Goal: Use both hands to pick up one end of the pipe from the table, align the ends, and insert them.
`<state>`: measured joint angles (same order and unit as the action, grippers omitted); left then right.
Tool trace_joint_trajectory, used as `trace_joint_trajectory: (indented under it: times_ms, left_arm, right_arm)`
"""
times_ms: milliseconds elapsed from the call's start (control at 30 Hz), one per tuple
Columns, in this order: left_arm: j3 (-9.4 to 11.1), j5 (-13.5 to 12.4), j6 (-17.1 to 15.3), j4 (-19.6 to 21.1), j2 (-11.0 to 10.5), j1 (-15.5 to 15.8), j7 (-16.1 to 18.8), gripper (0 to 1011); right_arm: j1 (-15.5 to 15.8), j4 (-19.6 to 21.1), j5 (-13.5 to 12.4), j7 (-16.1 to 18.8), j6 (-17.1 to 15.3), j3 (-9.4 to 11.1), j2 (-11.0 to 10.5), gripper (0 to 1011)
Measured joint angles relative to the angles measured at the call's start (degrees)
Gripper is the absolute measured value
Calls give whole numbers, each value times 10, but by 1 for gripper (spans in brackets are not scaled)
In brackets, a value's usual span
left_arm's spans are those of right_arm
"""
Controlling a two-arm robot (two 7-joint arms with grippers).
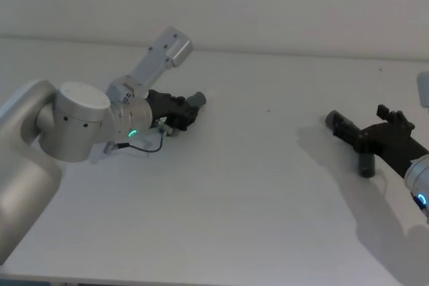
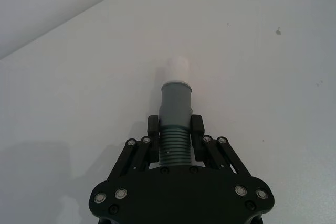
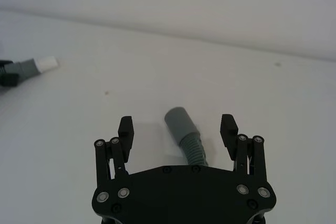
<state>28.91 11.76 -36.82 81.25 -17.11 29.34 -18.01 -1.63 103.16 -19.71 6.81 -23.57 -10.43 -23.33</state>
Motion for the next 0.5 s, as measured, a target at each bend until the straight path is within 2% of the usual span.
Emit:
trace_joint_trajectory:
  times_ms: [133,500]
  left_arm:
    - [0,0,0,0,0,0,0,345]
    - [0,0,0,0,0,0,0,345]
  right_arm:
    - [-10,-12,-5,10,-21,1,-3,1004]
    - [-29,-37,-12,26,-46,5,-5,1004]
